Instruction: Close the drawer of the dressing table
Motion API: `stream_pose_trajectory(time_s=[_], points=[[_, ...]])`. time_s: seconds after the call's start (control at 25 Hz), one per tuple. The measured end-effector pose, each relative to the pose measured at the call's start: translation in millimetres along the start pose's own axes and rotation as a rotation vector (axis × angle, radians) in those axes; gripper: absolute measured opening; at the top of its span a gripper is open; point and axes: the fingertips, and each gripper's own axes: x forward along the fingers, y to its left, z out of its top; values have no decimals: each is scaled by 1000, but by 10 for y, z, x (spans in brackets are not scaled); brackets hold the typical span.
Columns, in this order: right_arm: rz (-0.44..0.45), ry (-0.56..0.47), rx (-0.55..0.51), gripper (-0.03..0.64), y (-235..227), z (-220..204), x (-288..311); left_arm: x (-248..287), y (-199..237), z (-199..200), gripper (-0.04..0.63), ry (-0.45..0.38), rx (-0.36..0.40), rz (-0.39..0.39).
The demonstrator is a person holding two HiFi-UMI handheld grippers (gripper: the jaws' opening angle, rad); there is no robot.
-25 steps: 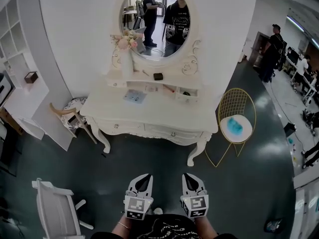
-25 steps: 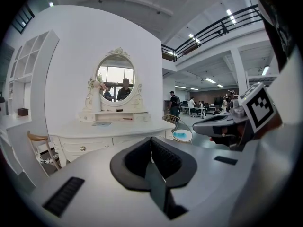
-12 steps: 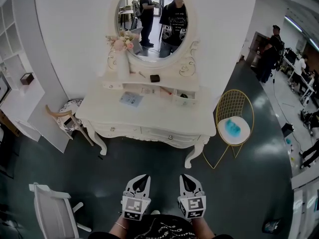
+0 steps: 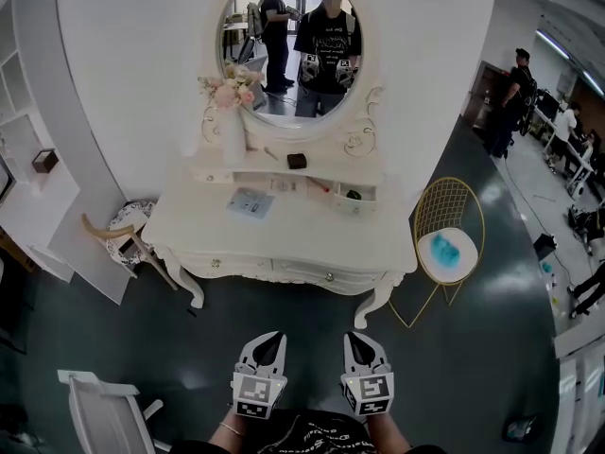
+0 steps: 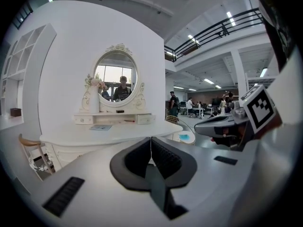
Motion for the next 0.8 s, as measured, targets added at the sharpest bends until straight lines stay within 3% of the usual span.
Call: stream_pose_trajectory(time_s=[0.8], points=[[-124,4,29,9,185,339,927,601,994,174,17,-11,5,-120]])
